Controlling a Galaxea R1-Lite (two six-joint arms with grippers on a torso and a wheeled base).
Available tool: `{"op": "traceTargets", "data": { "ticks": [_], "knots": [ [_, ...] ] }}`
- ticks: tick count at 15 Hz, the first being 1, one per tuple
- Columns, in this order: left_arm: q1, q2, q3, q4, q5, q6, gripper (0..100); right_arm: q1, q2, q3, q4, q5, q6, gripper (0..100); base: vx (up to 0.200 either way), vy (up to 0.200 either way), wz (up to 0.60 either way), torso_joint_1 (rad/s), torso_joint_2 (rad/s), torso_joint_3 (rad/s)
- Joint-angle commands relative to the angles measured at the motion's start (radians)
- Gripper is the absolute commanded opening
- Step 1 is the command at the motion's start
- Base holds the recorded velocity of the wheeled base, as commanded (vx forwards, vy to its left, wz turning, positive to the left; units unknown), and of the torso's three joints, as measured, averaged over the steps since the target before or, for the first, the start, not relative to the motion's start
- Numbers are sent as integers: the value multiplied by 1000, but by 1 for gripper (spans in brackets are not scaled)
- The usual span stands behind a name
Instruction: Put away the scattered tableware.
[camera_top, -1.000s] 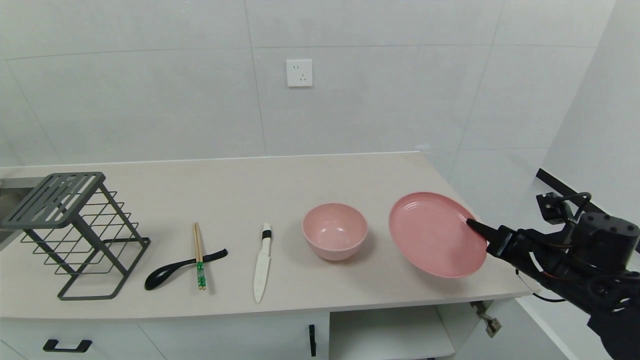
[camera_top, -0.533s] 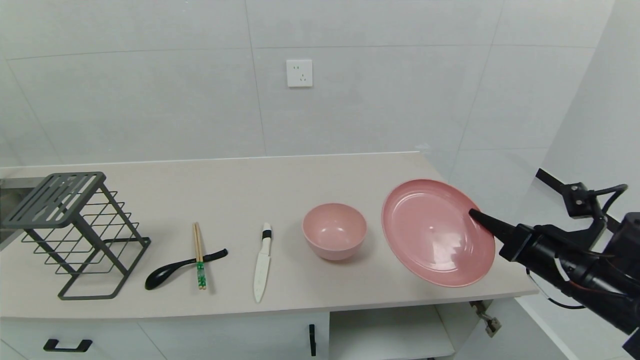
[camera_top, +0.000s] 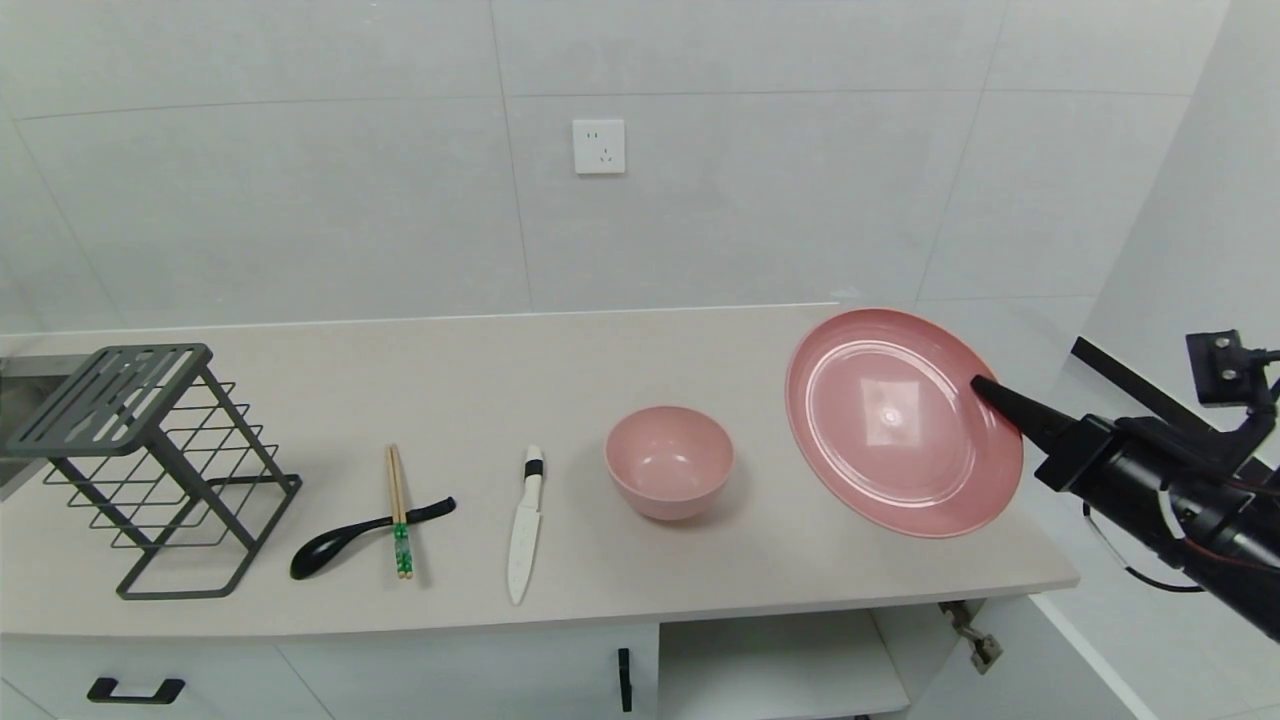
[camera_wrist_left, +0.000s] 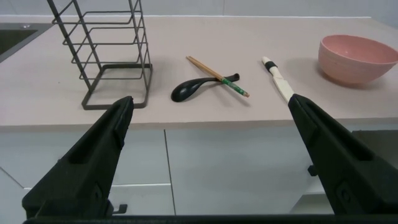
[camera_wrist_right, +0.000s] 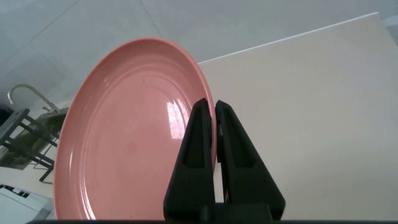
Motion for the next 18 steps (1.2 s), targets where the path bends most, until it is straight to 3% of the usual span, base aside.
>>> {"op": "traceTargets", "data": {
  "ticks": [1, 2, 4, 5, 6, 8, 9, 11, 12, 15, 18],
  "knots": [
    [0, 1, 0, -1, 1, -1, 100, -9, -3, -4, -1, 1, 1, 0, 0, 0, 0, 0, 0, 0],
    [2, 1, 0, -7, -4, 10, 100, -24, -3, -4, -1, 1, 1, 0, 0, 0, 0, 0, 0, 0],
    [2, 1, -24, -160, -7, 11, 100, -29, -1, 7, -1, 1, 1, 0, 0, 0, 0, 0, 0, 0],
    [2, 1, -155, -260, -27, 0, 100, -43, -1, 4, -1, 1, 1, 0, 0, 0, 0, 0, 0, 0],
    [0, 1, -187, -225, -36, -6, 100, -41, 2, 6, -1, 1, -1, 0, 0, 0, 0, 0, 0, 0],
    [-5, 12, -219, -159, -77, -107, 100, -35, 2, 4, -1, 1, -1, 0, 0, 0, 0, 0, 0, 0],
    [-12, 50, -257, -131, -100, -142, 100, -33, 2, 10, -1, 1, -2, 0, 0, 0, 0, 0, 0, 0],
    [-20, 176, -308, -114, -140, -256, 100, -30, -1, 21, -1, 2, -2, 0, 0, 0, 0, 0, 0, 0],
    [-21, 236, -311, -123, -166, -285, 100, -29, 3, 23, -1, 2, -4, 0, 0, 0, 0, 0, 0, 0],
    [-46, 442, -303, -131, -284, -290, 100, 14, 2, 21, -1, 2, -4, 0, 0, 0, 0, 0, 0, 0],
    [-72, 549, -305, -128, -355, -291, 100, 37, 2, 29, -1, 2, -35, 0, 0, 0, 0, 0, 0, 0]
  ]
}}
